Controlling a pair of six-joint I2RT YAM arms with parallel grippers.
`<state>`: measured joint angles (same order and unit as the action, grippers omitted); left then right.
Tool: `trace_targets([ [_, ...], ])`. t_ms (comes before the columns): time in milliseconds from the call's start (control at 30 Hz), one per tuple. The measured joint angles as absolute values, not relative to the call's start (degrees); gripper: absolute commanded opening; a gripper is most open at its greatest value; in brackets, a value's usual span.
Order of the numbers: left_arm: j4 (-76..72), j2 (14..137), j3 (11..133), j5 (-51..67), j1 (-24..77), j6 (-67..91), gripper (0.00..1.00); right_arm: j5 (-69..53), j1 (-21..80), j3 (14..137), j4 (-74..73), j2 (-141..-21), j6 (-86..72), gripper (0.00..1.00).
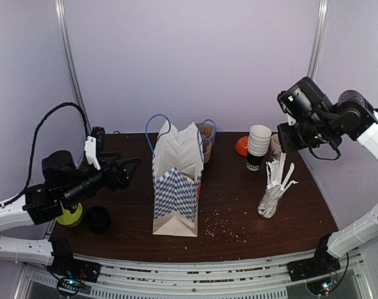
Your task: Pack the takeout coffee
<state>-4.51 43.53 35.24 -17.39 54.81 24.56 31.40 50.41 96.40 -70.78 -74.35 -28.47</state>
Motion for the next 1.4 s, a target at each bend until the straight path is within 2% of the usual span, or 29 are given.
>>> trace_targets([
  [133, -4.5, 43.4, 35.2, -17.4, 54.8, 24.6, 0.87, 32.6, 50.4, 103.9, -72.4, -74.9, -27.9, 0.00],
  [367, -4.4, 43.2, 35.3, -17.4, 54.8, 24.6, 0.88, 32.6, 50.4, 107.0, -75.8, -76.0, -26.9, 0.00],
  [533, -2.9, 42.3, 36.6, -18.1, 54.8, 24.5, 0.91, 32.8, 50.4, 119.5, -76.4, -78.3, -25.2, 0.00],
  [667, -2.0, 41.2, 38.5, -19.4, 54.8, 24.1, 0.92, 31.3, 50.4, 123.5, -73.4, -76.9, -22.8, 0.00],
  [767, -1.7, 40.4, 40.1, -20.5, 54.8, 23.5, 0.92, 27.8, 50.4, 122.2, -68.7, -74.5, -20.6, 0.00],
  [900, -1.8, 39.7, 40.9, -22.5, 54.8, 22.4, 0.98, 20.0, 50.4, 111.9, -57.0, -67.9, -16.5, 0.00],
  [1033, -3.2, 39.7, 40.9, -23.6, 54.8, 22.2, 0.98, 8.9, 50.4, 101.5, -45.5, -60.9, -12.6, 0.00],
  [1167, -5.6, 39.8, 40.9, -24.2, 54.8, 23.2, 0.98, -3.3, 50.4, 99.6, -37.8, -60.4, -10.5, 0.00],
  [1400, -6.0, 41.7, 40.9, -24.6, 54.8, 26.4, 0.98, -13.0, 50.4, 101.3, -32.8, -65.7, -8.2, 0.00],
])
